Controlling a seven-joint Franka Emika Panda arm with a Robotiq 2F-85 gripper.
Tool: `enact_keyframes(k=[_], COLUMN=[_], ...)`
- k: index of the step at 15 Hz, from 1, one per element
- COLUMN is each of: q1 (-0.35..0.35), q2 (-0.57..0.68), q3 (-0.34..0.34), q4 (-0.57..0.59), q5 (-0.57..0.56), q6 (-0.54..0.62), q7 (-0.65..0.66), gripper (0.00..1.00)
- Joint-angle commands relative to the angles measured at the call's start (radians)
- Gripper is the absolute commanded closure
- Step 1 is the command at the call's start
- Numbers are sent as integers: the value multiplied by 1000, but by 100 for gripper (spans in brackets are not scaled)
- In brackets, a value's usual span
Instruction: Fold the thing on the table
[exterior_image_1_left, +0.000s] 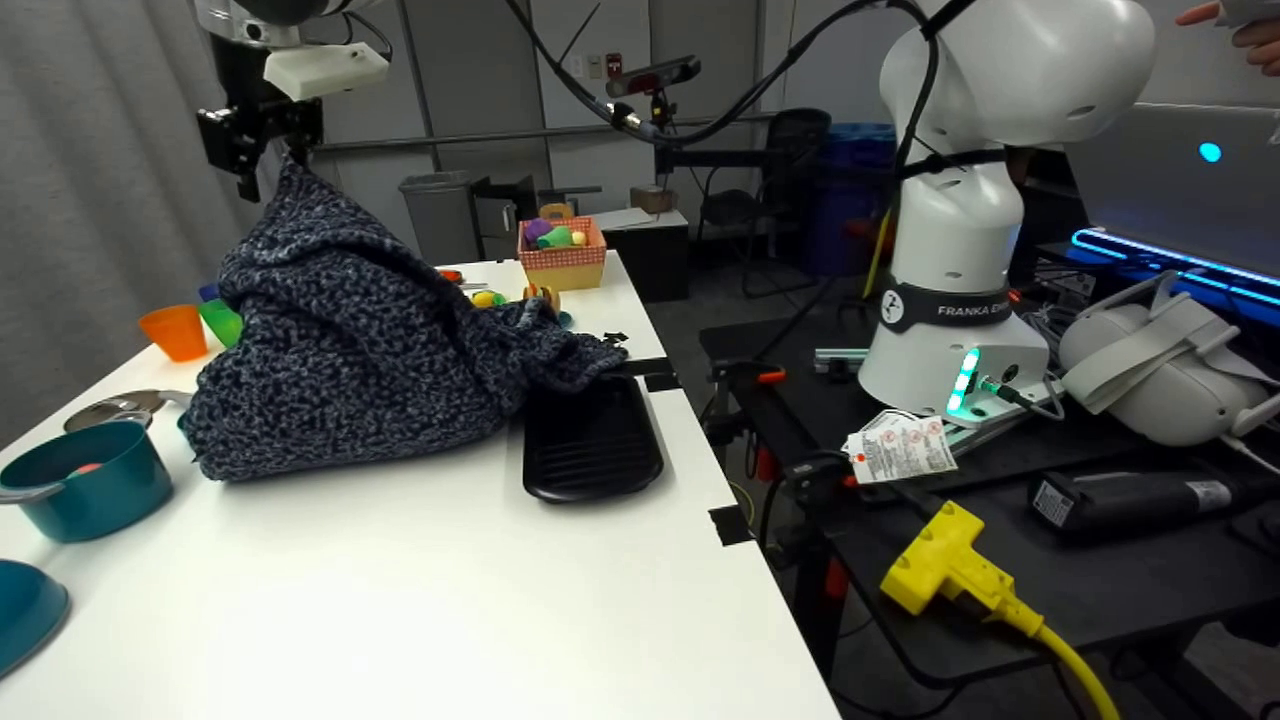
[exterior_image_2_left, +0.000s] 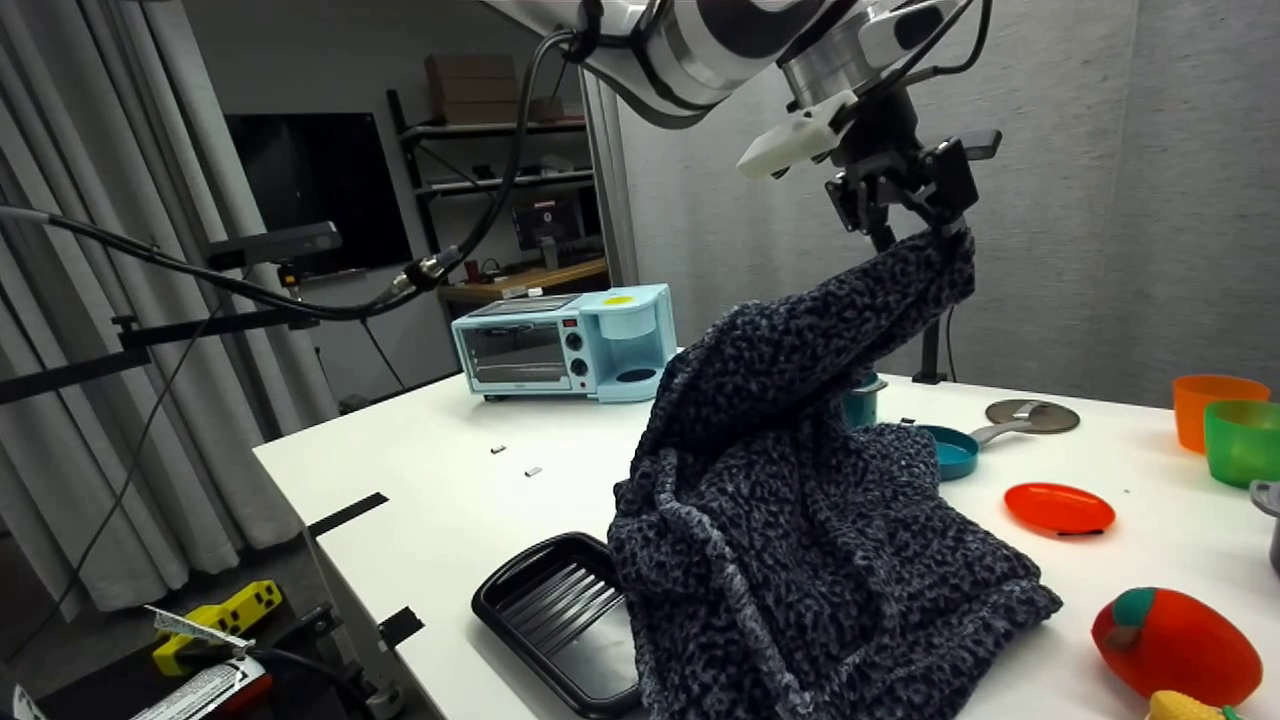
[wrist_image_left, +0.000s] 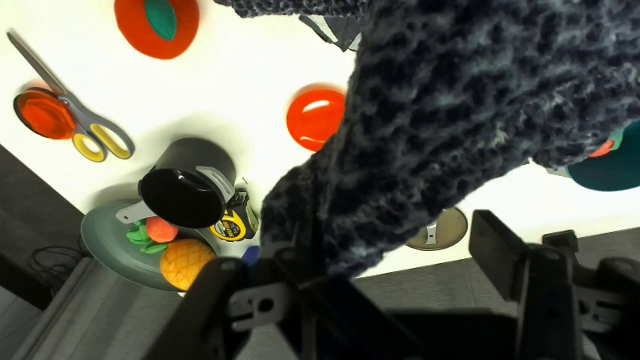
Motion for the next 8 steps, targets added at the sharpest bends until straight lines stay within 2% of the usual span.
enact_keyframes(k=[1, 4, 8], q1=[-43, -52, -40], q2=[-34, -84, -158], q3=[52, 66, 39], q4=[19, -22, -75], q5=[-42, -86, -233], q6=[-82, -159, -214], q7=[-7, -56, -50], gripper=[0, 0, 0])
